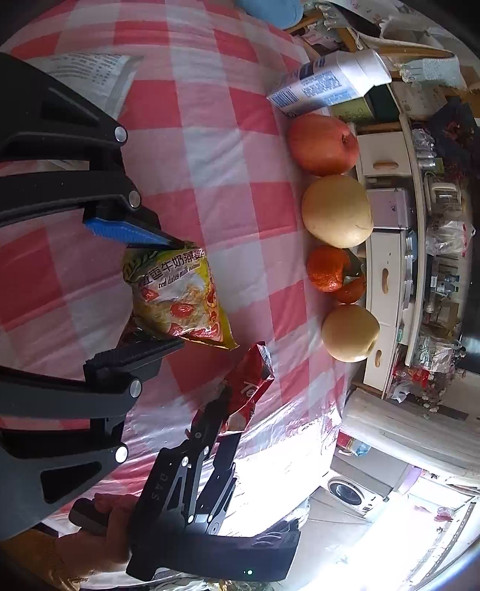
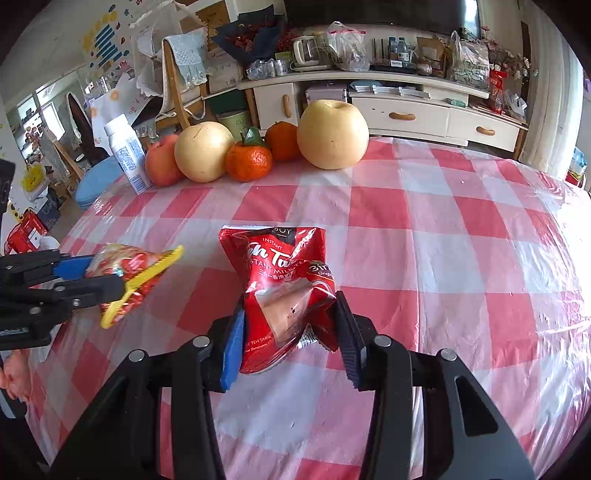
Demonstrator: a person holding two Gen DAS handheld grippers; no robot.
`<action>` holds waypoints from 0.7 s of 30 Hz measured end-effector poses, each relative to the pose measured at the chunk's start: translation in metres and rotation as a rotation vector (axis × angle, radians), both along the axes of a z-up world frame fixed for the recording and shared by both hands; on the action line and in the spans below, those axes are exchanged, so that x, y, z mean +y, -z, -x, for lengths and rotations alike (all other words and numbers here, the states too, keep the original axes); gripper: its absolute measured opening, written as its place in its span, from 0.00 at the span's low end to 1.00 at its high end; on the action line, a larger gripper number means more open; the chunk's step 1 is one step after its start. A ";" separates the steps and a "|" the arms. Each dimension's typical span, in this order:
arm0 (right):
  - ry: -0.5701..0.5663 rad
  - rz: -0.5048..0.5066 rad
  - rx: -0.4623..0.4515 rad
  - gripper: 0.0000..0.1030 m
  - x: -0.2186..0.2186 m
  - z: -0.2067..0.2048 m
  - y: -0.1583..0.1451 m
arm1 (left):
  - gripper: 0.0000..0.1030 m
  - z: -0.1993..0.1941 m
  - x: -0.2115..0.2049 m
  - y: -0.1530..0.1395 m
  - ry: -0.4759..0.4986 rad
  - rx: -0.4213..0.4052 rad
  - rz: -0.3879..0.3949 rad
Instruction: Collect trash
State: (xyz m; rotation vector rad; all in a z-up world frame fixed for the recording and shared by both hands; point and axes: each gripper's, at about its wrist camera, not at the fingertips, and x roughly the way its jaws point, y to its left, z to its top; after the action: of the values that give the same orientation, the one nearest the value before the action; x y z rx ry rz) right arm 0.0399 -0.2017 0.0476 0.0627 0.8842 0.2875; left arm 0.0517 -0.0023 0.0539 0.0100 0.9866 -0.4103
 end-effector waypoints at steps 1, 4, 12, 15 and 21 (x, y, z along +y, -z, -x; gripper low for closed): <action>-0.001 -0.005 0.002 0.44 0.000 0.002 0.000 | 0.47 0.005 0.004 -0.002 -0.005 -0.003 0.005; -0.009 0.003 -0.009 0.44 0.005 0.008 -0.002 | 0.47 0.021 0.015 -0.009 -0.013 -0.010 0.020; 0.009 0.020 -0.055 0.44 0.015 0.028 -0.012 | 0.47 0.056 0.043 -0.018 -0.041 -0.029 0.029; 0.004 0.030 -0.068 0.44 0.025 0.038 -0.016 | 0.47 0.068 0.055 -0.022 -0.049 -0.044 0.019; -0.010 0.065 -0.083 0.44 0.046 0.057 -0.021 | 0.47 0.093 0.081 -0.035 -0.075 -0.083 0.024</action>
State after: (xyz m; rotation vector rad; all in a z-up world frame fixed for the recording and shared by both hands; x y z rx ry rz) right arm -0.0167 -0.1556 0.0691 -0.0140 0.8108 0.2689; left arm -0.0409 0.0791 0.0893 -0.0315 0.8973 -0.3508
